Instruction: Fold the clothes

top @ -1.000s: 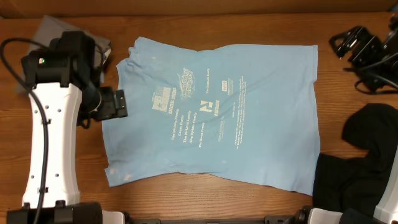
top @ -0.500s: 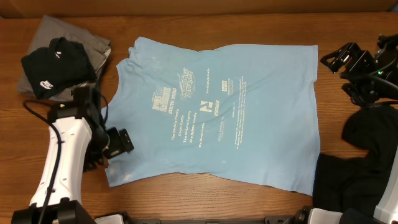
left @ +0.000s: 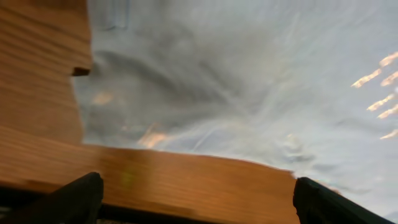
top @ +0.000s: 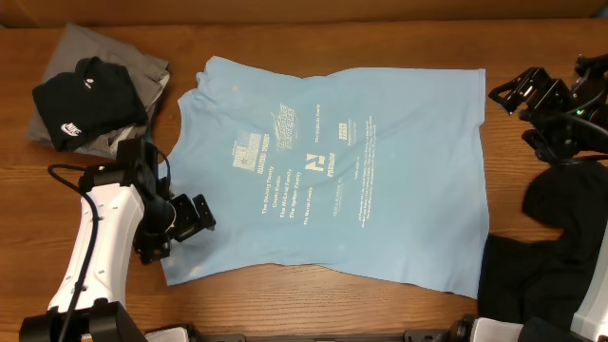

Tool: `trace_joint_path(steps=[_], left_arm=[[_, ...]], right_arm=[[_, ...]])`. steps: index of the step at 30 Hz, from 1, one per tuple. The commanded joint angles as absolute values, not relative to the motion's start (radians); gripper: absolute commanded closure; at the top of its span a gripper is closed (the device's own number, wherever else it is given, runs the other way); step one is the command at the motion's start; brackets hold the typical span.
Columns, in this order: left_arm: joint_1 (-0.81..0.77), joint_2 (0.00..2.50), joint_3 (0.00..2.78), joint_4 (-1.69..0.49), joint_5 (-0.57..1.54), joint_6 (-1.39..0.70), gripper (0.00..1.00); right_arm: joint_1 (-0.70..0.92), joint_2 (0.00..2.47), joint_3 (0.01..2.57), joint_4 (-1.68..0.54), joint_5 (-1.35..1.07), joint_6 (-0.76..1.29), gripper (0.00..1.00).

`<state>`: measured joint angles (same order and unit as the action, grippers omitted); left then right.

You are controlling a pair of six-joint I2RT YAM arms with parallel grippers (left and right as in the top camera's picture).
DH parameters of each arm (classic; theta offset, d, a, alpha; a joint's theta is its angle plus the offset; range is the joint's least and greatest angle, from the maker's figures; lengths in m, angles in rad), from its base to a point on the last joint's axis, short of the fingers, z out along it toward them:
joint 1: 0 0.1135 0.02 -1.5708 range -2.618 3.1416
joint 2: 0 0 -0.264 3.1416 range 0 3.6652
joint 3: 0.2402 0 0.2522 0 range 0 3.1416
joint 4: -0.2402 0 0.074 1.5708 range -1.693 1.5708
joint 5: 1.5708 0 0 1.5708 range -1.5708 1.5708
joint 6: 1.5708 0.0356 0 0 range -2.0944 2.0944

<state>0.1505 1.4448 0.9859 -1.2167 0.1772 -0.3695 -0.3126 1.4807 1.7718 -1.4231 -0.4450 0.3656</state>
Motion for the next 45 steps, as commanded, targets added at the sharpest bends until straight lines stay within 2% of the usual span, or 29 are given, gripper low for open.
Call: trace_joint_path(steps=[1,11,19,22,25,32,37,42,43,44,45], left_arm=[[0.149,1.438,0.984,-1.203,0.231,-0.415,0.0],[0.149,1.438,0.984,-1.195,0.256,-0.433,0.0],[0.149,1.438,0.984,-1.196,0.26,-0.363,0.0],[0.148,1.438,0.982,-1.199,0.252,-0.367,0.04],[0.137,1.438,0.958,-1.201,0.244,-0.368,0.0],[0.139,1.438,0.804,-1.179,0.05,-0.679,0.0],[0.139,1.438,0.692,-1.029,0.049,-0.697,0.01],[0.139,1.438,0.646,-0.946,0.005,-0.71,0.12],[0.139,1.438,0.637,-0.924,-0.01,-0.715,0.17],[0.139,1.438,0.626,-0.891,-0.01,-0.715,0.3],[0.139,1.438,0.623,-0.875,-0.01,-0.715,0.5]], right_arm=[[-0.315,1.483,1.772,-1.42,-0.442,0.362,0.0],[-0.315,1.483,1.772,-1.42,-0.442,0.362,0.0],[-0.315,1.483,1.772,-1.42,-0.442,0.362,0.0],[-0.315,1.483,1.772,-1.42,-0.442,0.362,0.0],[-0.315,1.483,1.772,-1.42,-0.442,0.362,0.0],[-0.315,1.483,1.772,-1.42,-0.442,0.362,0.0],[-0.315,1.483,1.772,-1.419,-0.442,0.362,0.0],[-0.315,1.483,1.772,-1.42,-0.442,0.362,0.0],[-0.315,1.483,1.772,-1.419,-0.442,0.362,0.0],[-0.315,1.483,1.772,-1.419,-0.442,0.362,0.0],[-0.315,1.483,1.772,-1.419,-0.442,0.362,0.0]])
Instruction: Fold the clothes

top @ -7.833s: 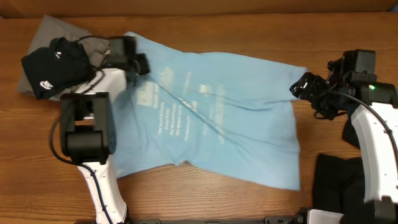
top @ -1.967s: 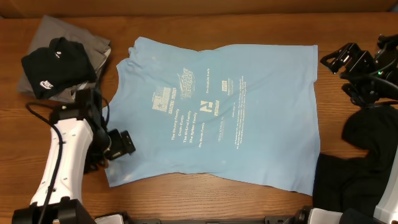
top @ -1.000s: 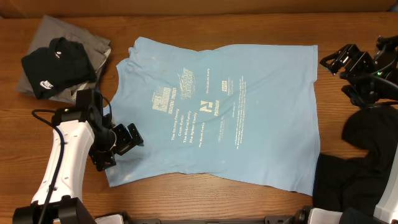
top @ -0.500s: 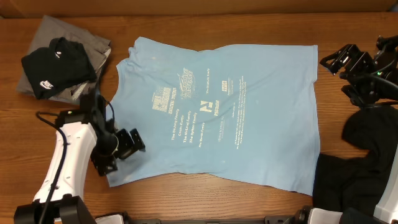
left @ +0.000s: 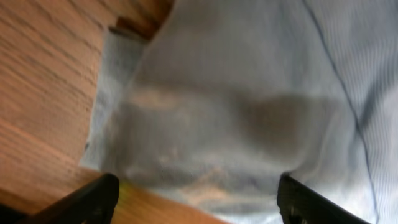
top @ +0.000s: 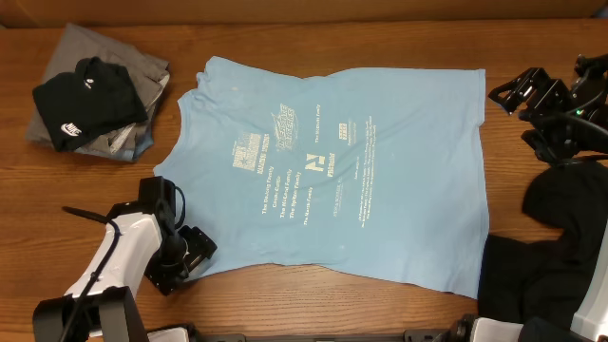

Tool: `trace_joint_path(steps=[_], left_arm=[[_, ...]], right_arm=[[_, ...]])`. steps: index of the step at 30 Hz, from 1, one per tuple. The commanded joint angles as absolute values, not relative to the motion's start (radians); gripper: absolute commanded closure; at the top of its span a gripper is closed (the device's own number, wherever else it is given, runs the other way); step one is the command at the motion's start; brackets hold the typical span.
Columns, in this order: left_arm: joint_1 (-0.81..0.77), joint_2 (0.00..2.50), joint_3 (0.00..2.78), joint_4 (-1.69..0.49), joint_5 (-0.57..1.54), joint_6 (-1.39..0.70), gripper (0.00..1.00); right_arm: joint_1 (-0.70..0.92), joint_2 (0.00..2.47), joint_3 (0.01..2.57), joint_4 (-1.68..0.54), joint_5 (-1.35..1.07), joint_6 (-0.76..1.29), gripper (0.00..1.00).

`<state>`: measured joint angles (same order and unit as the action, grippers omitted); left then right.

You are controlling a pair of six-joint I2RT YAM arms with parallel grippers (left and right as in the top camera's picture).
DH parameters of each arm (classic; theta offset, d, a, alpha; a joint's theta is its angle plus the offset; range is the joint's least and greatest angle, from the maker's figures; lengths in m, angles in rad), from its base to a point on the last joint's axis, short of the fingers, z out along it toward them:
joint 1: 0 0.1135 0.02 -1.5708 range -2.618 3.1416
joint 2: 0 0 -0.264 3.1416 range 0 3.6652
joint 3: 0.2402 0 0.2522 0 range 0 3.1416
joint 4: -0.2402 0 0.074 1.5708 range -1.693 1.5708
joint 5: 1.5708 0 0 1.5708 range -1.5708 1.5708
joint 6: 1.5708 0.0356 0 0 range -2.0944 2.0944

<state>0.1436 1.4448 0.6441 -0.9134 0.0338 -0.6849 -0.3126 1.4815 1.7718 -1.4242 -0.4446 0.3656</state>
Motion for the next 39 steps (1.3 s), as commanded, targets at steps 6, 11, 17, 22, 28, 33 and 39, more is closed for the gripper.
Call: trace_joint_path(steps=[6,11,17,22,28,33,39], left_arm=[[0.139,1.438,0.643,-0.924,0.152,-0.69,0.96],[0.139,1.438,0.738,-1.063,0.229,-0.669,0.96],[0.139,1.438,0.929,-1.109,0.219,-0.652,0.95],[0.123,1.44,0.934,-0.917,0.148,-0.662,0.92],[0.071,1.453,0.896,-0.726,0.115,-0.657,0.58],[0.058,1.453,0.897,-0.739,0.132,-0.601,0.37],[0.039,1.453,0.897,-0.923,0.229,-0.459,0.49]], right_arm=[[-0.315,1.483,1.772,-1.42,-0.435,0.362,0.0],[-0.315,1.483,1.772,-1.411,-0.434,0.362,0.0],[-0.315,1.483,1.772,-1.404,-0.406,0.362,0.0],[-0.315,1.483,1.772,-1.396,-0.378,0.362,0.0],[-0.315,1.483,1.772,-1.385,-0.356,0.362,0.0],[-0.315,1.483,1.772,-1.385,-0.356,0.362,0.0],[-0.315,1.483,1.772,-1.386,-0.355,0.362,0.0]])
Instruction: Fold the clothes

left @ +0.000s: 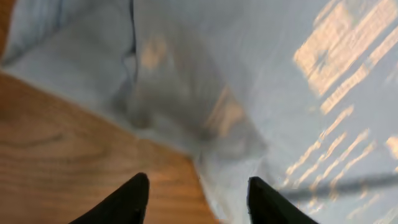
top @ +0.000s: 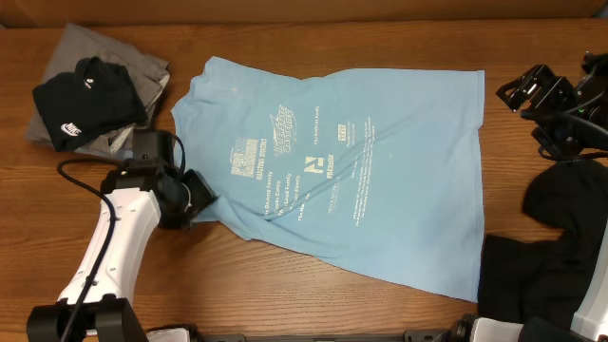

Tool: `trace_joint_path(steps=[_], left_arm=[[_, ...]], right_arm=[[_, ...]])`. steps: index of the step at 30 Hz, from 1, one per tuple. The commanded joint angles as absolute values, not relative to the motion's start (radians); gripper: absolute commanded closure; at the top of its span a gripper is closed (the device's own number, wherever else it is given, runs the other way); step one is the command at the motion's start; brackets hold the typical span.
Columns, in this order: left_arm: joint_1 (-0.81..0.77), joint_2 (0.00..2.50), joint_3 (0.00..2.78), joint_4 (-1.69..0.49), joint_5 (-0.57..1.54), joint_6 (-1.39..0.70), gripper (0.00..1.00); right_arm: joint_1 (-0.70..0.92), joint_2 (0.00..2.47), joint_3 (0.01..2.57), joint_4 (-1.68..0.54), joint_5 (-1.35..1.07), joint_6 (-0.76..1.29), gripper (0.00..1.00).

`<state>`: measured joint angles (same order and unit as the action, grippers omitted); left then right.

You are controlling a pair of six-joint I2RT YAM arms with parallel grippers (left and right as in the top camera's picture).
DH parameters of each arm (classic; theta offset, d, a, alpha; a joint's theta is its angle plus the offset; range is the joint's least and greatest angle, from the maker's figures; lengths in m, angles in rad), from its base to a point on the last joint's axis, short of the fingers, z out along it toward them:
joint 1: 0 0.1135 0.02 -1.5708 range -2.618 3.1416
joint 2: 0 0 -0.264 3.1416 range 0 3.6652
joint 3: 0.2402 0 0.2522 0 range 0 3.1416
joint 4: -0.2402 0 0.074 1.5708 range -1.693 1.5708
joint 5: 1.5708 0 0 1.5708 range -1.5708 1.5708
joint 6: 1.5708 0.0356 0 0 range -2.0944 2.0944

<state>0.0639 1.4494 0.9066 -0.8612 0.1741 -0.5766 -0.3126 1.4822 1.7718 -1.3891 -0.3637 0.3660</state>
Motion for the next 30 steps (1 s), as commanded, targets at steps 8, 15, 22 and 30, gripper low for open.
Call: trace_joint_path(steps=[8,15,22,30], left_arm=[[-0.178,1.453,0.794,-0.857,0.126,-0.413,0.48],[-0.212,1.453,0.699,-0.748,0.089,-0.464,0.55],[-0.212,1.453,0.667,-0.593,0.069,-0.464,0.53],[-0.212,1.453,0.667,-0.591,0.07,-0.464,0.84]], right_arm=[[-0.315,1.483,1.772,-1.386,-0.336,0.362,0.0],[-0.315,1.483,1.772,-1.38,-0.333,0.362,0.0],[-0.315,1.483,1.772,-1.378,-0.333,0.362,0.0],[-0.315,1.483,1.772,-1.381,-0.333,0.362,0.0]])
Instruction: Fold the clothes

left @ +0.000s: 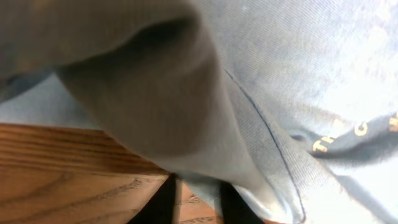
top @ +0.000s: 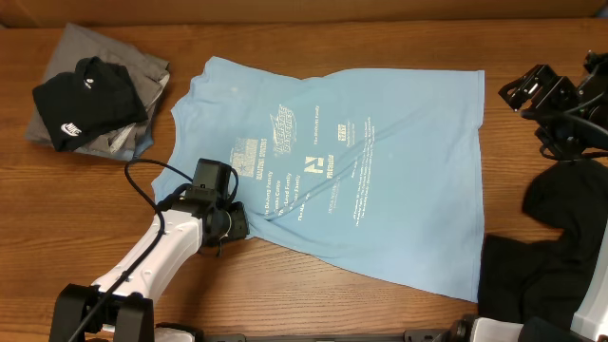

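A light blue T-shirt with white print lies spread across the wooden table, its collar to the left. Its front-left corner is turned in over the body. My left gripper sits at that turned edge. In the left wrist view the shirt hangs in a bunched fold above the left gripper, whose two dark fingers stand close together, shut on the cloth. My right gripper rests off the shirt's far-right corner, apparently open and holding nothing.
At the back left a black garment with a white logo lies on a grey one. A heap of black cloth fills the front right. Bare wood of the table runs along the front edge.
My left gripper has moved right and toward the front edge with the shirt's corner in it, from the shirt's left side to over the printed area. The right arm has stayed put.
My left gripper stood open beside the flat shirt's front-left part. Then it was open at that corner's hem. Then its fingers had closed in on the corner, which was drawn up along the left side. Now the corner lies folded inward over the body.
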Tool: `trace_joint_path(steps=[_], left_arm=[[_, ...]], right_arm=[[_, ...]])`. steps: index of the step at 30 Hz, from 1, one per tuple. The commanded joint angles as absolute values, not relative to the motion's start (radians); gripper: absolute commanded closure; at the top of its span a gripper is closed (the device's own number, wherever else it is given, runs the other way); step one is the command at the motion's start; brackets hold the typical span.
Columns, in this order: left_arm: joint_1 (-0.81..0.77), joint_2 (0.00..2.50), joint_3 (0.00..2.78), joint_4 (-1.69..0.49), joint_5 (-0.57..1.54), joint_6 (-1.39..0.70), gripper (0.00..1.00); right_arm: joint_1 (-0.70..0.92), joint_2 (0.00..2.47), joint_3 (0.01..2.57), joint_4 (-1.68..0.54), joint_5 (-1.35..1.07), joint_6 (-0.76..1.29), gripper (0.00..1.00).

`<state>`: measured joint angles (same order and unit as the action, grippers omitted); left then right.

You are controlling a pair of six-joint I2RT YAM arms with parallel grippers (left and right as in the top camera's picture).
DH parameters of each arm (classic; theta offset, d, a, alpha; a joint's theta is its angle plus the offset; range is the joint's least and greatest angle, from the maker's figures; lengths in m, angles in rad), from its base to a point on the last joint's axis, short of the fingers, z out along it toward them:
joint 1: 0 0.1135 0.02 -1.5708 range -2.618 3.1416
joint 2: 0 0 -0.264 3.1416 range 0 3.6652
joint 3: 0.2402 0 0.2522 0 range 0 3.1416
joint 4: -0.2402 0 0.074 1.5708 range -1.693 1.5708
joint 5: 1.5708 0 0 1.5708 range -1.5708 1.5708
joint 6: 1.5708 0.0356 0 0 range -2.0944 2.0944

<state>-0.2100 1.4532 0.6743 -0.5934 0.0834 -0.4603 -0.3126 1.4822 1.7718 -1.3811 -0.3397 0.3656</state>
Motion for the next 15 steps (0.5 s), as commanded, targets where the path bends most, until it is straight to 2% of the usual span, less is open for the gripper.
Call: trace_joint_path(steps=[1,6,8,9,13,15], left_arm=[[-0.212,1.453,0.667,-0.591,0.07,-0.464,0.84],[-0.212,1.453,0.665,-0.574,0.07,-0.464,0.69],[-0.212,1.453,0.659,-0.566,0.07,-0.465,0.69],[-0.212,1.453,0.653,-0.563,0.07,-0.465,0.7],[-0.212,1.453,0.631,-0.55,0.068,-0.464,0.85],[-0.212,1.453,0.622,-0.546,0.07,-0.473,0.96]], right_arm=[[-0.315,1.483,1.772,-1.382,-0.333,0.362,0.0],[-0.315,1.483,1.772,-1.384,-0.333,0.362,0.0],[-0.315,1.483,1.772,-1.386,-0.333,0.362,0.0],[-0.315,1.483,1.772,-1.386,-0.333,0.362,0.0],[-0.315,1.483,1.772,-1.386,-0.333,0.362,0.0],[-0.315,1.483,1.772,-1.386,-0.333,0.362,0.0]])
